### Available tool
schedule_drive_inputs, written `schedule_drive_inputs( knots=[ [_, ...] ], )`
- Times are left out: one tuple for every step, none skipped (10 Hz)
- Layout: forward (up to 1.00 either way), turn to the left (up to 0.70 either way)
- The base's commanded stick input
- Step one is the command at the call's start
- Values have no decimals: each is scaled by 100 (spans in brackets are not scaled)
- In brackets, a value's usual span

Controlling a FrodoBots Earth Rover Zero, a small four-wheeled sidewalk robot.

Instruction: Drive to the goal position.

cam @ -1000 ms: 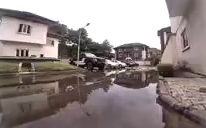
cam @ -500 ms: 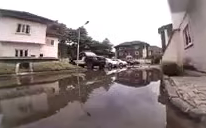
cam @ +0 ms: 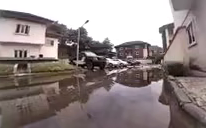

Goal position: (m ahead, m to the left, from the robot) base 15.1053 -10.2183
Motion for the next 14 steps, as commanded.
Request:
schedule_drive_inputs(
  knots=[
    [50,0],
    [50,0],
    [50,0],
    [50,0],
    [50,0],
    [50,0],
    [50,0],
    [50,0],
    [50,0],
    [50,0],
    [50,0],
    [50,0],
    [50,0],
    [50,0]
  ],
)
